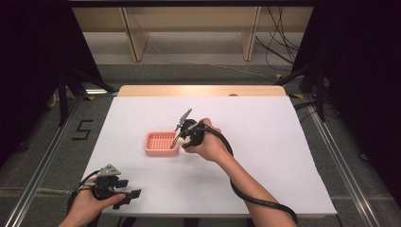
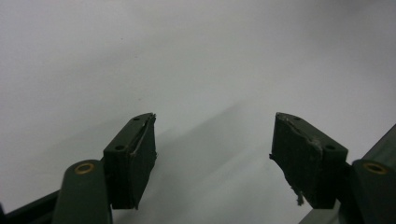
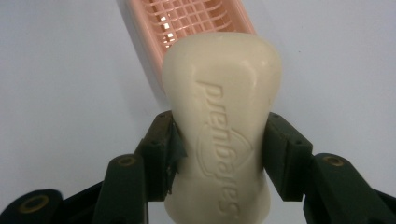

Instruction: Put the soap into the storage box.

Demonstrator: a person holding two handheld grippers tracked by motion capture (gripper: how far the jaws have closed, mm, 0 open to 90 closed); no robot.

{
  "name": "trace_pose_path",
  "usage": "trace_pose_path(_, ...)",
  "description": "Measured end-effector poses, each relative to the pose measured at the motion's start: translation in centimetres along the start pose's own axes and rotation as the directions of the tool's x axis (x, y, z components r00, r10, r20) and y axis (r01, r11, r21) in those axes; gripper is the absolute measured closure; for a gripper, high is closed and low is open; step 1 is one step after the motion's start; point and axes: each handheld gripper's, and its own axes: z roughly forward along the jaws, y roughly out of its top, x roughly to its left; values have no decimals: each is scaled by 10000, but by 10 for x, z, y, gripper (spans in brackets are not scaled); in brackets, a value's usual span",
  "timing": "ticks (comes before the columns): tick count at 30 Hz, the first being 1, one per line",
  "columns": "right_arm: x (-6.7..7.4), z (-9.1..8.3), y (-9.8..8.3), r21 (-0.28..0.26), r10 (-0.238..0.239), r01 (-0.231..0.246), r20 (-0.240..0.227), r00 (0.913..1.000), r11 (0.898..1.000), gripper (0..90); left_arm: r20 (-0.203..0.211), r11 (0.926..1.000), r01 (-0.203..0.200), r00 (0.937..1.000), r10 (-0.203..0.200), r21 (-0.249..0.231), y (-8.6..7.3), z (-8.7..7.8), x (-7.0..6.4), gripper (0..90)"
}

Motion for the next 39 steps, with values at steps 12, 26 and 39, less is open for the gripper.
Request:
trace_pose_path(12,3,5,6,-29,-106,105,-98,9999,9999,505,29,10000,20,10000,-20,-26,0,0,0,304)
trace_pose_path(26,3,7,12,-8,-89,89,-66,9999,10000,505,133,10000,-24,9999,25,-46,0,-1,0,304)
trace_pose_path(39,2,9,19,-25,-199,199,-123,9997,9998,505,291,9999,121,9995,-120,-24,0,-2,-1,304)
